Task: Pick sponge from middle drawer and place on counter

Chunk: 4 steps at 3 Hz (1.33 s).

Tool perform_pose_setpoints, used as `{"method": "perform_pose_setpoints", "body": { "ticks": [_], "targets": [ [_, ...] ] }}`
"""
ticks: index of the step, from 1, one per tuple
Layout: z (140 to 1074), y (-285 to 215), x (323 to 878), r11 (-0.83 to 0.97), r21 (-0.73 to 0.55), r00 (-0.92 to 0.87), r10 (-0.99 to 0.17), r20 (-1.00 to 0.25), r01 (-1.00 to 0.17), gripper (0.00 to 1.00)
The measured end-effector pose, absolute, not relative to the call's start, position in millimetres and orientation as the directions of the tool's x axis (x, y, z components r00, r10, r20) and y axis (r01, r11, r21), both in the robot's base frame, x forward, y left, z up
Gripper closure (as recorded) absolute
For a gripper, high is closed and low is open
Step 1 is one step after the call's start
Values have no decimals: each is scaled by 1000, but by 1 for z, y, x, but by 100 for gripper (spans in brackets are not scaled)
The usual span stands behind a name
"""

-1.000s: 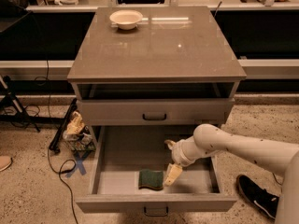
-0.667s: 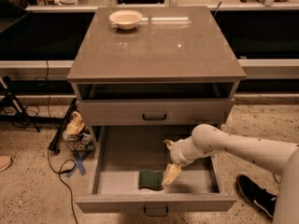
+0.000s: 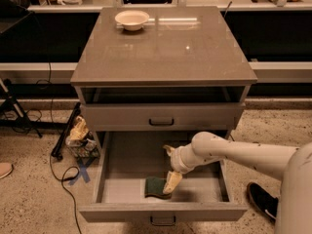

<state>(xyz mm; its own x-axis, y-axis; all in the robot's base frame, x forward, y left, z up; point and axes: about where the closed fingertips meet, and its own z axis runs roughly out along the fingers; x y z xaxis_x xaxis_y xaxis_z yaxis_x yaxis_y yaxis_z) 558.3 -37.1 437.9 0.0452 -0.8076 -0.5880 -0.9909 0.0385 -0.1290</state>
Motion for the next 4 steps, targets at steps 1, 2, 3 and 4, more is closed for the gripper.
{"method": "perform_pose_setpoints", "body": {
  "ticks": [1,2,3,4],
  "targets": [
    [420,-30,562,24,-152,70,-810,-583,-988,0],
    [396,-29,566,26,-146,64,-812,-580,-989,0],
    [374,-27,567,26,-133,56,-818,-573,-991,16],
    [358,-28,566,26,-121,48,-820,-570,-992,47]
  ]
}}
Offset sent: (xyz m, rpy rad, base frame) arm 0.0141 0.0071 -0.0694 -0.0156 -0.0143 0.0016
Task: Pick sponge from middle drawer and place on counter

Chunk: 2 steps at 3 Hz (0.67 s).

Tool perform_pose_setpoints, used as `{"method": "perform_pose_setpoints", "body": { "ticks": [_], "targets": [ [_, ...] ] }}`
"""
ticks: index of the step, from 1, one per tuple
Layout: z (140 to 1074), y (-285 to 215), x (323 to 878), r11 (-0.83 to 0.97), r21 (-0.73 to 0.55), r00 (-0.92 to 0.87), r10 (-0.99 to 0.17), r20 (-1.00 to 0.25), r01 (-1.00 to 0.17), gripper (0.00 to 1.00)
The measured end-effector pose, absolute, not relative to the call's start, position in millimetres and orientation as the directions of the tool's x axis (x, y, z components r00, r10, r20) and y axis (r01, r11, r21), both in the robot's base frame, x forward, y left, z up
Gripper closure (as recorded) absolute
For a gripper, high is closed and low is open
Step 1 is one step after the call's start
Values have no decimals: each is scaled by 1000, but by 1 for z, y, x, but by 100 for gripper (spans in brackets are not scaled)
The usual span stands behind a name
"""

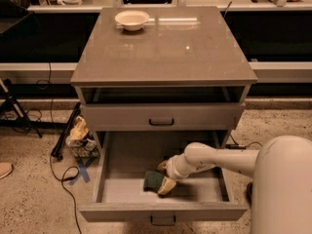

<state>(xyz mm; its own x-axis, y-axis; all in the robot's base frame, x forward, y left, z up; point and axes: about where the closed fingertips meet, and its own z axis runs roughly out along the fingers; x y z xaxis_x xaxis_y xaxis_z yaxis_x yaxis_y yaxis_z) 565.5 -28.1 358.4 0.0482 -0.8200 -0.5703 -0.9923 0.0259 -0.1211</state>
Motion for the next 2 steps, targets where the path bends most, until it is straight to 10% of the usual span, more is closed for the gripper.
{"method": "perform_pose_setpoints", "body": {
  "ticks": [2],
  "targets": [
    [359,-30,564,28,-122,49,-814,-579,-992,94]
  ]
}}
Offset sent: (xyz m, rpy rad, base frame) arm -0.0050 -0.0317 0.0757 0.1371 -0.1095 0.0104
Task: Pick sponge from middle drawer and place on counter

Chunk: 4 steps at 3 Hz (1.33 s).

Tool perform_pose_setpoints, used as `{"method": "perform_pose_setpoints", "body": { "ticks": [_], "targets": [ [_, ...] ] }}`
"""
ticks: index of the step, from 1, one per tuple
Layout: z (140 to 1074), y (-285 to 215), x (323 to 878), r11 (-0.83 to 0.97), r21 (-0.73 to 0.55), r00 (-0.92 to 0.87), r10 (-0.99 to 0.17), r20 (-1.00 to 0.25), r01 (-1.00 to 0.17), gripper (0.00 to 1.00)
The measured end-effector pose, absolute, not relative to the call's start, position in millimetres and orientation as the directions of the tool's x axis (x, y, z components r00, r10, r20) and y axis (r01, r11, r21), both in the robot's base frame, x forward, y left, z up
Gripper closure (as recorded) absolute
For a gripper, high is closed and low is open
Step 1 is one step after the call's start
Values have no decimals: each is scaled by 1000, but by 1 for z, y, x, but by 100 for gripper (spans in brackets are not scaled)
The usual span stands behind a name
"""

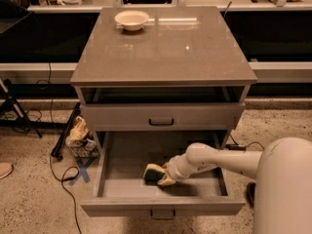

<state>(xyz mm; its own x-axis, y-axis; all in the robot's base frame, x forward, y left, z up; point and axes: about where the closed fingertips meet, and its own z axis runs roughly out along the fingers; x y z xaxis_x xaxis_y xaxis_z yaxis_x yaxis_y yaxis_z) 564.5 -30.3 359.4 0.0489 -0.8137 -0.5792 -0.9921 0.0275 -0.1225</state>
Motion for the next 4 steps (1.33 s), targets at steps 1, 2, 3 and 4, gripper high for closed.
{"method": "perform_pose_setpoints", "body": {
  "ticks": [1,2,3,4],
  "targets": [
    [359,-30,564,28,-122,49,-814,-579,-992,100],
    [390,-50,560,34,-168,75,-797,-600,-985,100],
    [474,-72,547,6,-299,194,-748,-635,-954,100],
    [548,-128,526,36,-419,271,-713,-647,-907,100]
  ]
}}
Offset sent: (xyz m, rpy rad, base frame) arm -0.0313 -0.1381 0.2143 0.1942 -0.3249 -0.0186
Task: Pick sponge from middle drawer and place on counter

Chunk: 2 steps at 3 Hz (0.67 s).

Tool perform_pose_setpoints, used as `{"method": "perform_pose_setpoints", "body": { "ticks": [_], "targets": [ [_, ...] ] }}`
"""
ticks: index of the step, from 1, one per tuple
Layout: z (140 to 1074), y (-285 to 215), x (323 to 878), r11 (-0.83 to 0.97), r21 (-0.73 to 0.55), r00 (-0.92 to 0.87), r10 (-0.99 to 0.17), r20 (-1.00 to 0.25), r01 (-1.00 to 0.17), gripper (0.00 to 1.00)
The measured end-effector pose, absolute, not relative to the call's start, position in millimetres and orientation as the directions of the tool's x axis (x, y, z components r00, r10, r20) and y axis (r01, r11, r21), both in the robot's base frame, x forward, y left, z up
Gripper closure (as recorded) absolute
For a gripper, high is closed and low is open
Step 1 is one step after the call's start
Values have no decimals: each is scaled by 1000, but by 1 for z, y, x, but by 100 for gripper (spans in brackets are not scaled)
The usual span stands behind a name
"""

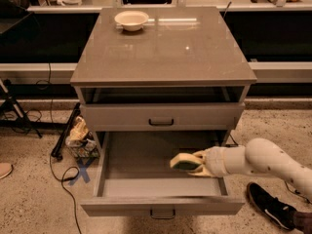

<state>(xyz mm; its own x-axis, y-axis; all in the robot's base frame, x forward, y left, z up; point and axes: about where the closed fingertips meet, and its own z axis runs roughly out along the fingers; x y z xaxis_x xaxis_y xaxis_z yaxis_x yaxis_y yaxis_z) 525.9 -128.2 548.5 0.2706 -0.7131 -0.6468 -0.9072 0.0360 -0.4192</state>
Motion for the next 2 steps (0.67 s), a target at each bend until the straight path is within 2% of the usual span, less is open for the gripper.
{"method": "perform_pose_setpoints", "body": {
  "ticks": [1,2],
  "targets": [
    [541,-140,523,61,-412,243,-726,-644,-909,100],
    [587,-139,533,71,-508,310,-716,-626,-859,100]
  ]
}}
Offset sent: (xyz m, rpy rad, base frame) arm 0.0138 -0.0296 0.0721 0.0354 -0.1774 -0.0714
